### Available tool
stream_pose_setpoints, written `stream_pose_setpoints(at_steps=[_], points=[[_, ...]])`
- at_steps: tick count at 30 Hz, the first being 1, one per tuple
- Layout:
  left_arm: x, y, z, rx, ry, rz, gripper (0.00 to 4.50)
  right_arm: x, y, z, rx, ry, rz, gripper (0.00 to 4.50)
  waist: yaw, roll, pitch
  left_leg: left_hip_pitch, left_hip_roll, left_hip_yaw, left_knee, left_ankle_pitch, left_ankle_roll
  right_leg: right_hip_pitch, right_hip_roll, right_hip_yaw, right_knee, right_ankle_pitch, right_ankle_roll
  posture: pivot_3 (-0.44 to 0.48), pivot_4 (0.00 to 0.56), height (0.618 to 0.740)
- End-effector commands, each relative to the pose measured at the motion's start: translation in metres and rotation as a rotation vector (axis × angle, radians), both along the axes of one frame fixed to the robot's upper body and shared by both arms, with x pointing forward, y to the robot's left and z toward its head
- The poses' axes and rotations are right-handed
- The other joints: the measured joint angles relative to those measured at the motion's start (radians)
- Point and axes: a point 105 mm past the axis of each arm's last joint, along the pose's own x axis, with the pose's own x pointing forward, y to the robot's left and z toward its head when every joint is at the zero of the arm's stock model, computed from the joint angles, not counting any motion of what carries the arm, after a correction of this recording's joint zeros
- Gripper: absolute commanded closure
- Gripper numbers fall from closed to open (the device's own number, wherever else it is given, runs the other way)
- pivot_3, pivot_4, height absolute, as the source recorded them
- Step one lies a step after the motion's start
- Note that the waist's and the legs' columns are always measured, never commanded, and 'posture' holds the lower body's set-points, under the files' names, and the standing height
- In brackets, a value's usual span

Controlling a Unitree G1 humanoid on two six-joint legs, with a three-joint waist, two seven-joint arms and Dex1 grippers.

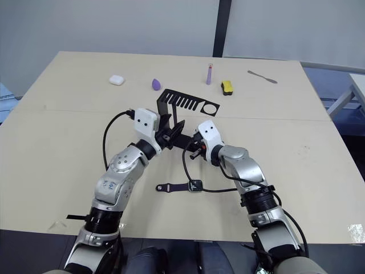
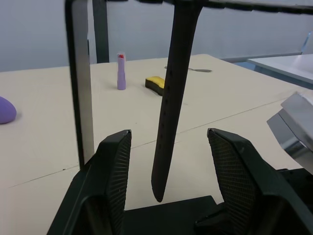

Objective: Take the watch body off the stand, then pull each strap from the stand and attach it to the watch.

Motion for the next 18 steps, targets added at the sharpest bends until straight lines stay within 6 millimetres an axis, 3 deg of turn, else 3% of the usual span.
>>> stream_pose_setpoints(at_steps=[1,4,5,18], points=[[-0.003,-0.007,0.020,-0.021,-0.094,-0.020,2.69,0.001,-0.007,-0.013,-0.028,0.042,-0.041,4.50,-0.001,0.000,0.000,0.000,0.000,0.000,0.000,0.000,0.000,0.000,0.000,0.000,0.000,0.000,0.000,0.000,0.150,0.740],[-0.008,-0.007,0.029,-0.038,-0.140,-0.032,4.28,0.001,-0.007,-0.011,-0.023,0.040,-0.045,4.50,0.000,0.000,0.000,0.000,0.000,0.000,0.000,0.000,0.000,0.000,0.000,0.000,0.000,0.000,0.000,0.000,0.150,0.740],[-0.010,-0.007,0.031,-0.041,-0.155,-0.032,4.40,0.001,-0.007,-0.011,-0.022,0.039,-0.046,4.50,0.000,0.000,0.000,0.000,0.000,0.000,0.000,0.000,0.000,0.000,0.000,0.000,0.000,0.000,0.000,0.000,0.150,0.740],[-0.029,0.013,0.033,-0.067,-0.195,-0.008,4.40,-0.001,-0.007,-0.011,-0.012,0.045,-0.043,4.50,0.000,0.000,0.000,0.000,0.000,0.000,0.000,0.000,0.000,0.000,0.000,0.000,0.000,0.000,0.000,0.000,0.150,0.740]])
